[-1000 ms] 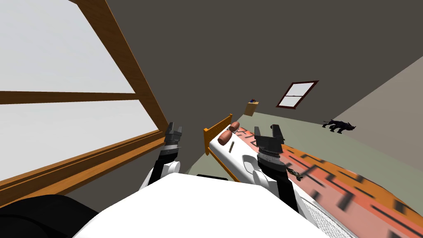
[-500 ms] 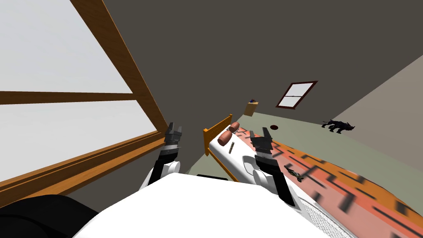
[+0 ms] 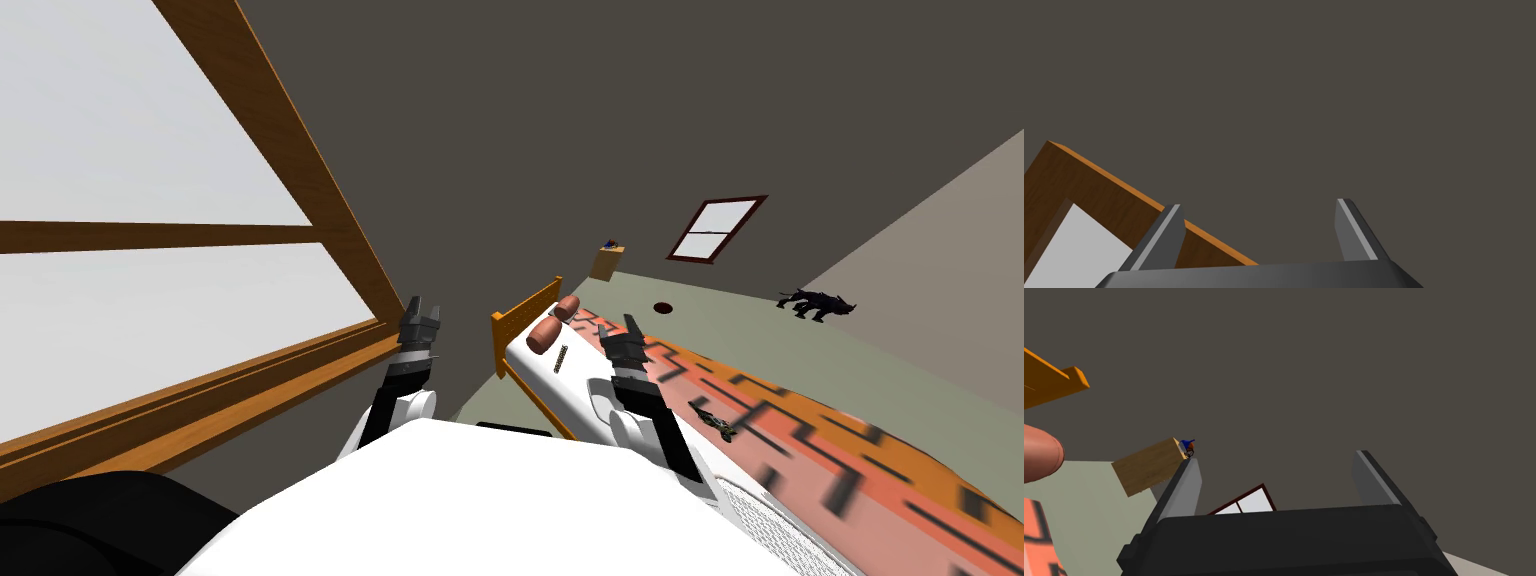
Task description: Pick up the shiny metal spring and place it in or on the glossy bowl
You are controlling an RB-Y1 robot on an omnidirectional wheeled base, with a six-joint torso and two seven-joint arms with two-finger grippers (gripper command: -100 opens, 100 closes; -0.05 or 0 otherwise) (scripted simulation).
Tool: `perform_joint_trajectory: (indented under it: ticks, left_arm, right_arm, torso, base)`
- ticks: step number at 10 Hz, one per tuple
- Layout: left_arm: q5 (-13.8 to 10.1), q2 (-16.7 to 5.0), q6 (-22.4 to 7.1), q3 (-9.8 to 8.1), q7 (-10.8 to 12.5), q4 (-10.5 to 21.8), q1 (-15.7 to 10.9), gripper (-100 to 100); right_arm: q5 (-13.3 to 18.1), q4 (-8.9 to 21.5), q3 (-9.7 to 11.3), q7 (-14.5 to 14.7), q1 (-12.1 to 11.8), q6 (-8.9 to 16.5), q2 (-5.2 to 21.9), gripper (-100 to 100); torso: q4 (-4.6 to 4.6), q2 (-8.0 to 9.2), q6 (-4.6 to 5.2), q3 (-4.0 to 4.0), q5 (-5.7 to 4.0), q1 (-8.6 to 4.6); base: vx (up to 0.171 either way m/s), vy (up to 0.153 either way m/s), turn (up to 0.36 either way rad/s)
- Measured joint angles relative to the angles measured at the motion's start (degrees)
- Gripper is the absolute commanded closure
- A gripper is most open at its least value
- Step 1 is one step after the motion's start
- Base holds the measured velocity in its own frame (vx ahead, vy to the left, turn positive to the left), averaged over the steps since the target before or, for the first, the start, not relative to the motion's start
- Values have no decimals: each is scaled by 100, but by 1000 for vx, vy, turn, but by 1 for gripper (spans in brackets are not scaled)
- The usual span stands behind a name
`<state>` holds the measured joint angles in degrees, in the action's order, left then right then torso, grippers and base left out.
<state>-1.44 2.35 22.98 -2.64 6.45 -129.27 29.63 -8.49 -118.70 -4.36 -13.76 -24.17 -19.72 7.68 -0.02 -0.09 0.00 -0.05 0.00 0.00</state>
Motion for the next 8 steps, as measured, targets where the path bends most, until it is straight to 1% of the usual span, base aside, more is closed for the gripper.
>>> perform_joint_trajectory:
  ticks: [1,3,4,6,7,8]
  left_arm:
    - [0,0,0,0,0,0,0,0]
    - [0,0,0,0,0,0,0,0]
    - [0,0,0,0,0,0,0,0]
    - [0,0,0,0,0,0,0,0]
    - [0,0,0,0,0,0,0,0]
    - [0,0,0,0,0,0,0,0]
  right_arm:
    - [-120,121,-53,-82,60,152,62,-100]
    - [-253,334,-50,-162,143,400,57,-100]
    - [-297,474,-41,-192,179,471,50,-100]
    - [-453,817,-58,-298,294,639,86,-100]
    - [-564,952,-89,-375,341,797,109,-100]
    - [-696,1154,-100,-464,458,956,108,-100]
  torso:
    - [0,-1,0,0,0,-2]
    - [0,-2,0,-1,0,1]
    - [0,-2,0,-1,0,1]
    - [-1,-3,0,-2,0,0]
    - [-1,-4,0,-2,0,-1]
    - [-2,-10,0,-5,0,1]
  base:
    - [19,1,-11]
    - [26,5,-17]
    - [28,6,-33]
    - [29,3,-22]
    - [47,7,-55]
    - [40,13,-15]
